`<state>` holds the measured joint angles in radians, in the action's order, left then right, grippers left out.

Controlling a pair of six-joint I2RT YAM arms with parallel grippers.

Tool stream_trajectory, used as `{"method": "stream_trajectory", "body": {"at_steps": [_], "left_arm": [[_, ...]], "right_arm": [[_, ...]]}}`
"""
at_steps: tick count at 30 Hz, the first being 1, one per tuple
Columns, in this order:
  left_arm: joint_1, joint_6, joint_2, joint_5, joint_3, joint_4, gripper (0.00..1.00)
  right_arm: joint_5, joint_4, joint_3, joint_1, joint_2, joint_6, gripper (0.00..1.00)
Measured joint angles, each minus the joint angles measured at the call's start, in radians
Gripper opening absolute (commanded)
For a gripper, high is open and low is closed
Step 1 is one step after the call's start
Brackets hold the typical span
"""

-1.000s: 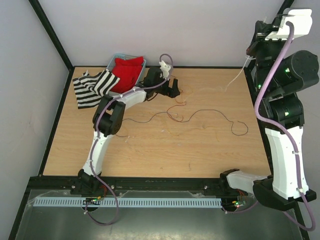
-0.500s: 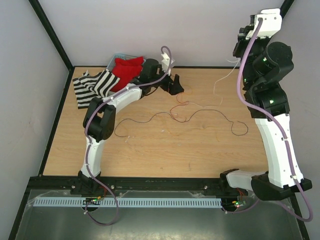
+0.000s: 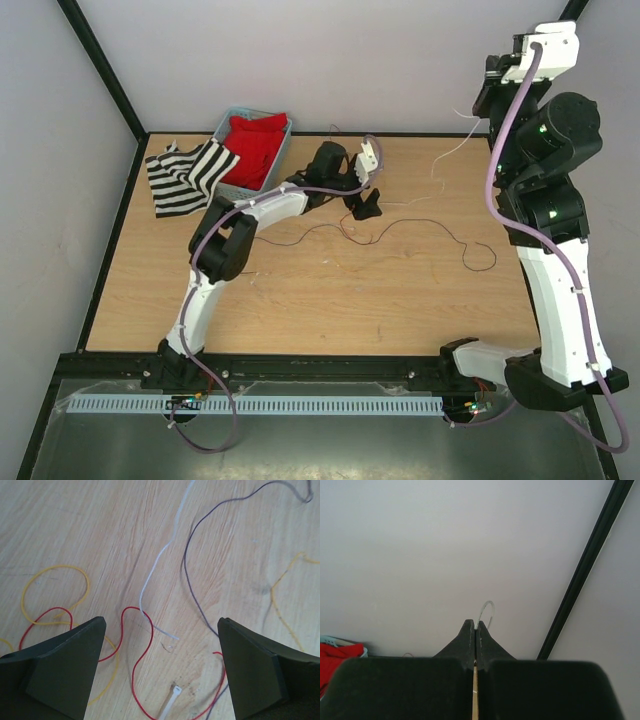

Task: Zip-tie the wires
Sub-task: Untie the cable at the center of the board.

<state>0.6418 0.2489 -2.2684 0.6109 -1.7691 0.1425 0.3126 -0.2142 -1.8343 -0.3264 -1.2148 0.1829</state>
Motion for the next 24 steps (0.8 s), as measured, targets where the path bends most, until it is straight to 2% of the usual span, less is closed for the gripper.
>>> {"method": "stream_trajectory", "body": {"at_steps": [9, 13, 16, 20, 24], "left_arm": [[0.014, 0.028, -0.150, -0.087, -0.114, -0.016, 0.95], [0.023, 0.031, -0.188, -0.119, -0.158, -0.026, 0.92], [0.032, 0.033, -0.212, -0.126, -0.200, -0.033, 0.85], [0.047, 0.046, -0.248, -0.129, -0.264, -0.064, 0.69], [0.058, 0.072, -0.272, -0.128, -0.325, -0.120, 0.65]], "right_arm": [[-0.035, 0.000, 0.018, 0.000, 0.025, -0.007, 0.00], [-0.040, 0.000, 0.029, 0.000, 0.028, -0.007, 0.00], [-0.043, 0.000, 0.044, 0.000, 0.037, -0.008, 0.00], [-0.044, -0.001, 0.050, 0.000, 0.049, -0.011, 0.00], [-0.045, 0.000, 0.050, 0.000, 0.063, -0.015, 0.00]]}}
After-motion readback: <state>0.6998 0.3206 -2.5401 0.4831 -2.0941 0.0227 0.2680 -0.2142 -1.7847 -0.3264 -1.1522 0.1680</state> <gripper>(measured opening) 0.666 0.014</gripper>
